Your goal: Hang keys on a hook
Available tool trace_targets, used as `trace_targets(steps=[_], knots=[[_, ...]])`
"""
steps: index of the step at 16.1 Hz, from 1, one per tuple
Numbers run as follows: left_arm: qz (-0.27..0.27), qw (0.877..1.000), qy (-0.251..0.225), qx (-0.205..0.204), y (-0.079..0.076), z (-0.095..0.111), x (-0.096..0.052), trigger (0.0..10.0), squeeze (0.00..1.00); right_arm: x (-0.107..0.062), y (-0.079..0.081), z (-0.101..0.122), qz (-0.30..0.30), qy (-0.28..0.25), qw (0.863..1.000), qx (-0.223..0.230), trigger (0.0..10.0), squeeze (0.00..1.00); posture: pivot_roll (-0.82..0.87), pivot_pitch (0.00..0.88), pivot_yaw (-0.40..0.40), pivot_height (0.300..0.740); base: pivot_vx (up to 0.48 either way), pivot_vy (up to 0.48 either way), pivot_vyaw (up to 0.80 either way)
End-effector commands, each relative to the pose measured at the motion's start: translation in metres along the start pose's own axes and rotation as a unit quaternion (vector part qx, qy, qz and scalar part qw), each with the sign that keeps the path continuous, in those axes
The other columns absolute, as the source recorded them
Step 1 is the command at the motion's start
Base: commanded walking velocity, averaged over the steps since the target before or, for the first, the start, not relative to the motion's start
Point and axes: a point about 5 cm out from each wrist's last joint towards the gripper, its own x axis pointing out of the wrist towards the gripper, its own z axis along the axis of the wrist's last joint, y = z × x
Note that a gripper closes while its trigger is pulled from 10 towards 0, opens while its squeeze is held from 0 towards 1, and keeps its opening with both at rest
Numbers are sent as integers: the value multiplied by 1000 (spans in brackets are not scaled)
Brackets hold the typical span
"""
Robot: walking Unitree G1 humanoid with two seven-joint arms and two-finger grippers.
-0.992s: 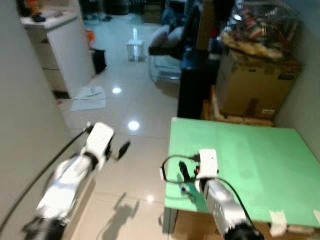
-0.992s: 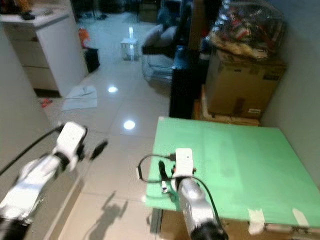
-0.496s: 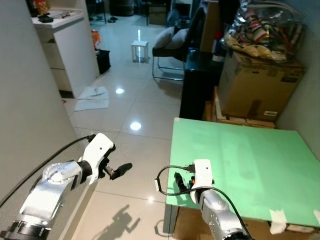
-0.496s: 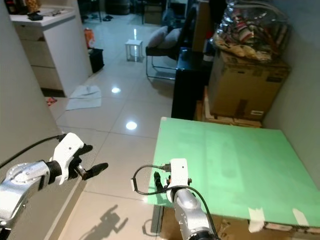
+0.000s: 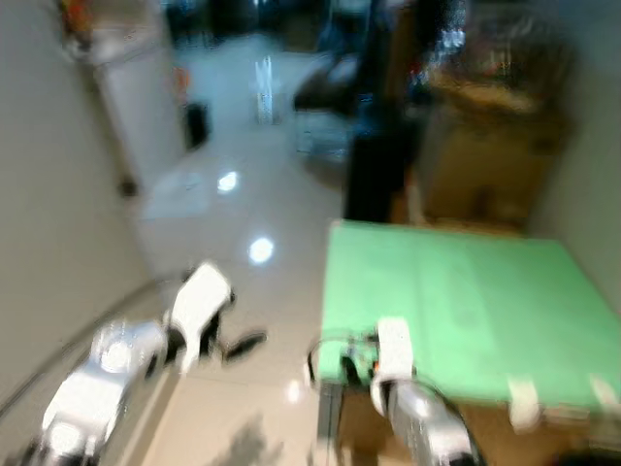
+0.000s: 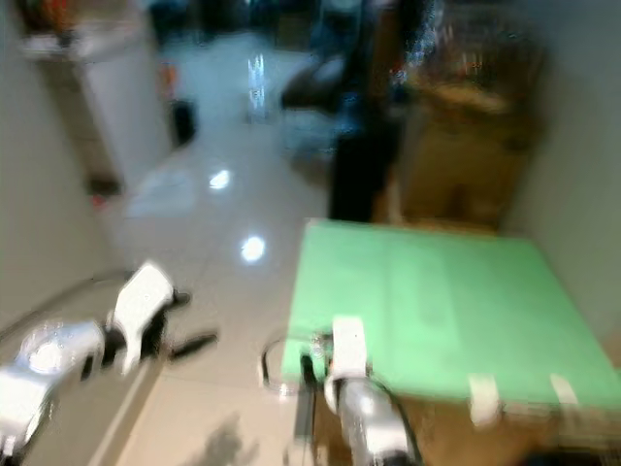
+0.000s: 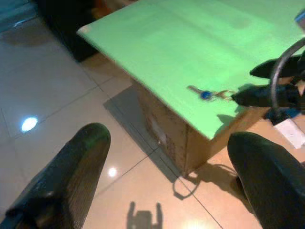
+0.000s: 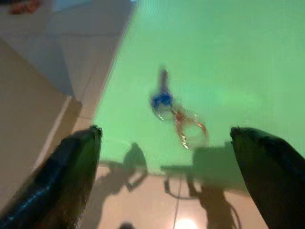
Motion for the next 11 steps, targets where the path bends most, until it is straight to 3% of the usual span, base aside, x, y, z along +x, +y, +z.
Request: trace_targets(steps=[1,3,4,5,6,7,10,11], knots=[[14,1000,-8,12,4,6,-3,10000,0,0,0,-3,-1,8,1000,2,10000,1000,60,34,46,740,0,0,0],[11,1000,-21,15,2,9,-6,10000,0,1,-7,2,-30,-13,999,-18,10000,1000,71,42,53,740,0,0,0],[19,999,-40,20,1,12,-6,10000,0,-1,-14,14,-60,-53,996,-39,10000,1000,76,37,48,740,0,0,0],[53,995,-82,-13,2,16,-6,10000,0,-9,-20,29,-84,-115,989,-48,10000,1000,71,32,44,740,0,0,0],[81,989,-109,-49,1,17,-7,10000,0,-18,-22,34,-92,-144,984,-52,10000,1000,61,27,42,740,0,0,0],[84,984,-124,-92,-10,12,-9,10000,0,-27,-23,29,-86,-149,983,-64,10000,1000,53,22,38,740,0,0,0],[86,981,-140,-98,-39,2,-9,10000,0,-45,-30,5,-98,-142,983,-71,10000,1000,32,16,29,740,0,0,0],[112,975,-161,-102,-37,4,-8,10000,0,-49,-33,8,-110,-165,976,-90,10000,1000,26,11,26,740,0,0,0]])
